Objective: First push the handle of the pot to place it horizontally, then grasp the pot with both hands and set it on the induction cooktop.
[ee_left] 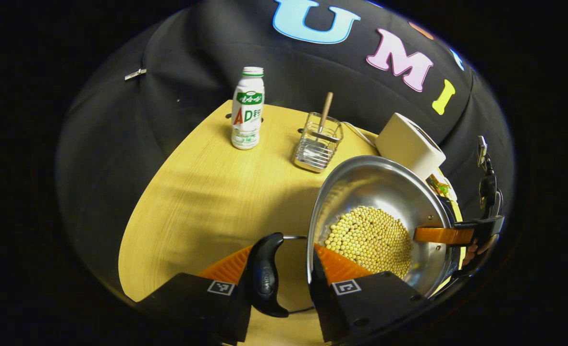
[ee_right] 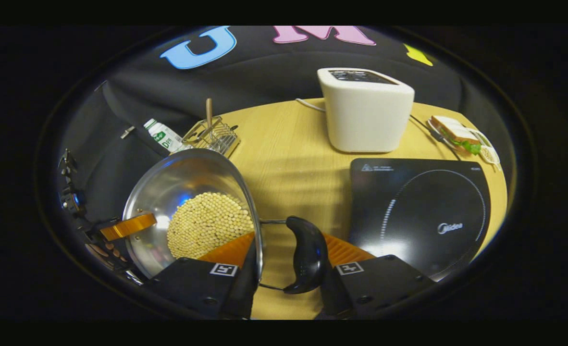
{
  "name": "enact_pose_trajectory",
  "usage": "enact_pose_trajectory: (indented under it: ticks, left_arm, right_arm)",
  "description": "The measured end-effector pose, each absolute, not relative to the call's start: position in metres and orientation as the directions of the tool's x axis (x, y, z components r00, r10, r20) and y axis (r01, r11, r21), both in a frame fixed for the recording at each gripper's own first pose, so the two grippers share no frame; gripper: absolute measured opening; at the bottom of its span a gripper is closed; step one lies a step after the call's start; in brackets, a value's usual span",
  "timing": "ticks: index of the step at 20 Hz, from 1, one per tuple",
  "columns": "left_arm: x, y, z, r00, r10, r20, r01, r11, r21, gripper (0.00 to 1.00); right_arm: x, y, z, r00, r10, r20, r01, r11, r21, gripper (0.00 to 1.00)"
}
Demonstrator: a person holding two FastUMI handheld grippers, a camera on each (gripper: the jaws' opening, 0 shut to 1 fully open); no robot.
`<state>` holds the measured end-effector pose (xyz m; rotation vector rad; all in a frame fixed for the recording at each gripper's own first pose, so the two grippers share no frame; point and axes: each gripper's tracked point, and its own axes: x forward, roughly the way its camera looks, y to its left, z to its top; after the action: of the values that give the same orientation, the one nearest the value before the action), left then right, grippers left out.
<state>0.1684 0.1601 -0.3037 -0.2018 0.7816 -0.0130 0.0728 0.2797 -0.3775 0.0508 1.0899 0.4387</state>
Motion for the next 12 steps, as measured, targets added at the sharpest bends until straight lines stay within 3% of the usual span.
enact_pose_trajectory:
  ticks: [12]
  left_arm:
    - [0.179, -0.009, -0.258, 0.712, -0.139, -0.688, -0.005, 0.979, -0.204, 0.59]
  right_arm:
    - [0.114, 0.121, -0.320, 0.440, 0.339, -0.831, -0.282, 0.931, 0.230, 0.59]
